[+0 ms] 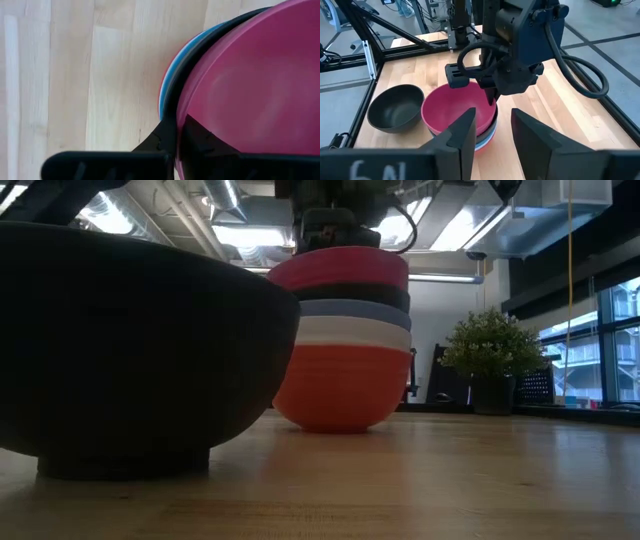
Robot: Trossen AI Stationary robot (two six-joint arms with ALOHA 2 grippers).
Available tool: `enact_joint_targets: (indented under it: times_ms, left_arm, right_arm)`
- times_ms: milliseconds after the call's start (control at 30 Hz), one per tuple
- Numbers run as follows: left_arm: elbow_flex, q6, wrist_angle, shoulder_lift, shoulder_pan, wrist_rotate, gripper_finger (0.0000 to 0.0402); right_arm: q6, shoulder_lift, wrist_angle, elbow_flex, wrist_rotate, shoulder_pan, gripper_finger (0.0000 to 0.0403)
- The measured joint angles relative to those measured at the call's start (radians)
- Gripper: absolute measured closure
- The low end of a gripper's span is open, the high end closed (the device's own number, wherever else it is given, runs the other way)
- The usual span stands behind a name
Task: Nest bowls inside each other
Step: Stack the pink bowl on top of the black bowl, then stack the black bowl on top of the pink bowl
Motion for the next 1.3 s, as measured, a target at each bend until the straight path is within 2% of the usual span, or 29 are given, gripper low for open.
enact_joint_targets:
  times_ms: [100,433,800,1000,1167,1300]
  left_arm:
    - [0.0,0.002,0.006,0.0,0.0,0.001,0.0394]
    - [-0.002,0.007,0.021,-0.001,-0.006,-0.013,0.0329]
    - [-0.001,0.034,0.018,-0.004,-0.045,-0.046,0.0307]
    - [0.109,0.06,-0.041,-0.002,-0.049,-0.129,0.0307]
    - [0.239,0.064,-0.054,-0.004,-0.05,-0.142,0.0306]
    - [0.323,0.064,-0.148,-0.004,-0.048,-0.147,0.0306]
  right_arm:
    - [0.0,-0.003,-0.003,0.0,0.0,0.0,0.0277]
    - [0.0,-0.008,-0.01,0.0,0.0,0.0,0.0277]
    - [0.0,-0.008,-0.01,0.0,0.0,0.0,0.0277]
    - [0.001,-0.008,-0.01,0.0,0.0,0.0,0.0277]
    - [0.005,-0.008,-0.012,0.0,0.0,0.0,0.0277]
    - [0.01,-0.008,-0.015,0.0,0.0,0.0,0.0277]
